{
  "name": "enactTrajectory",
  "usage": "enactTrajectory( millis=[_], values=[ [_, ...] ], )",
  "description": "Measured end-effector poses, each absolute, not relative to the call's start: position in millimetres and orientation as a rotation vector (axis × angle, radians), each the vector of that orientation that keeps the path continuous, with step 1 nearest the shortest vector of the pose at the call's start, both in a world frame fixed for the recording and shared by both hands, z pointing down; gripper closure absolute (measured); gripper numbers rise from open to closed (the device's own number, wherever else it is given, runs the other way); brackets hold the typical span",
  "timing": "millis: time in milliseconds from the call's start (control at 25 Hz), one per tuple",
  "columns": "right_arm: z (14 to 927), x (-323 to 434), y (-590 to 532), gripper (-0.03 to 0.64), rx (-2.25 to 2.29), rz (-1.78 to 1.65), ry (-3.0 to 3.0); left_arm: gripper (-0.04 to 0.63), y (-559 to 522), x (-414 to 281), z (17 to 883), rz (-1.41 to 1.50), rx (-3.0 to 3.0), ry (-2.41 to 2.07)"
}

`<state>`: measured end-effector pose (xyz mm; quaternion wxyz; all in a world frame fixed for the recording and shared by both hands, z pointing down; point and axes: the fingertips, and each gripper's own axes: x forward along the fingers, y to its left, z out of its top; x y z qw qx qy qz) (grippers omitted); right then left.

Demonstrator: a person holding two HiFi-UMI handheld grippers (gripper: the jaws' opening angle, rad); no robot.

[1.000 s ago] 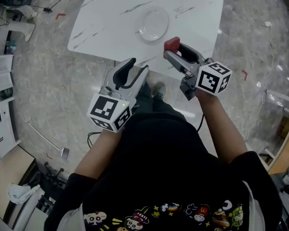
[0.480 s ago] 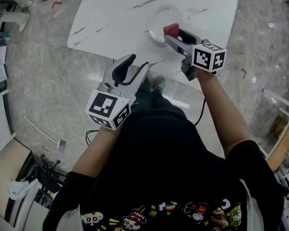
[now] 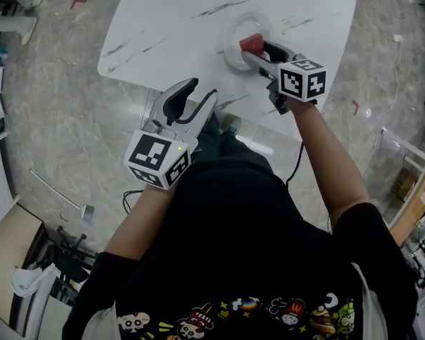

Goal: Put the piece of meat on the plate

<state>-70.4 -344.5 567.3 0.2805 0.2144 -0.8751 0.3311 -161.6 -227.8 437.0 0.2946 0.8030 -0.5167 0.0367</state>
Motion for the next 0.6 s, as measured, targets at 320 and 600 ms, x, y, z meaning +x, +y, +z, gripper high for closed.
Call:
enactTrajectory(
  millis=[320,600],
  values=[
    [588.1,-74.3,-349.2,0.313,0.533,0.777,-2.280,0.310,-235.7,-175.3,442.8,0.110,2.125,-1.375],
    [595.2,-77.6,-350.7,0.313,0.405,0.535,-2.184,0.310,-242.1,-168.7,438.7,0.119,2.150,-1.353]
  ],
)
